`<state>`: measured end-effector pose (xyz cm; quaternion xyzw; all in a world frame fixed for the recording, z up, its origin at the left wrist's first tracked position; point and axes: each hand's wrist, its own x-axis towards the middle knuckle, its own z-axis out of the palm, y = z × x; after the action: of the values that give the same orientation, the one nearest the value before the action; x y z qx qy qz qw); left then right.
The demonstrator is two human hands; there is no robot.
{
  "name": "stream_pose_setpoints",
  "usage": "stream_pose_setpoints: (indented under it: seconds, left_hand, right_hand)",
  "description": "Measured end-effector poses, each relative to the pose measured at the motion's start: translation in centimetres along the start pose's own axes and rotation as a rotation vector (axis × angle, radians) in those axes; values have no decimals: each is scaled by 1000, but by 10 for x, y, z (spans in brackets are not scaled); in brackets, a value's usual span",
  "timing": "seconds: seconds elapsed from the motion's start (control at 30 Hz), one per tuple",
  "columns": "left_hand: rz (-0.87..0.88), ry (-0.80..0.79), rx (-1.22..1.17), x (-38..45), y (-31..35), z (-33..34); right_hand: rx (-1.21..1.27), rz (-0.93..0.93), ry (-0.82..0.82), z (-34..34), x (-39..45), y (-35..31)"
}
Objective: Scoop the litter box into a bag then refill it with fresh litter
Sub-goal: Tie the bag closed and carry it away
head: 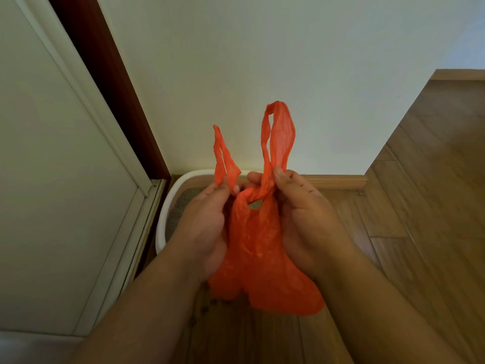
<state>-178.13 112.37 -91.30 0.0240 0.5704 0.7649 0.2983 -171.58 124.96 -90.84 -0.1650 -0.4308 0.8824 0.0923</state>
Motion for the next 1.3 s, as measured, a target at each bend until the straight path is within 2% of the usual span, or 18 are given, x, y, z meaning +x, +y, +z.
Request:
stream_pose_setpoints:
  seconds: [0.1,0.23,0.43,0.63,0.77,0.87,1.0,1.13,1.23,1.3]
  left_hand:
    - [-13,70,87,8,-3,-10]
    - [-15,209,10,22,-8,-23]
    - [-17,274,90,32,-19,-31]
    - [-40,401,-229,37,-7,-38]
    - [-32,481,-61,41,-6,-50]
    - [18,404,55,39,-11,-39]
    - [14,229,-100,25,-6,-22]
    - [123,123,99,16,-13,-17]
    - [158,95,216,13,-14,-16]
    - [201,111,239,11,-12,-14]
  right_hand:
    - [-1,-7,31,1,0,0]
    - [-8,4,144,-7,7,-3]
    - [-100,81,166,-11,10,1]
    - [-67,81,195,-24,11,-14]
    - [-195,69,215,-25,8,-9]
    - [-200,4,263,-23,7,-6]
    - [-208,-47,268,-25,4,-13]
    - [-165,-16,313,-25,7,-11]
    - [-4,31,190,-23,10,-7]
    - [-72,15,94,-24,12,-1]
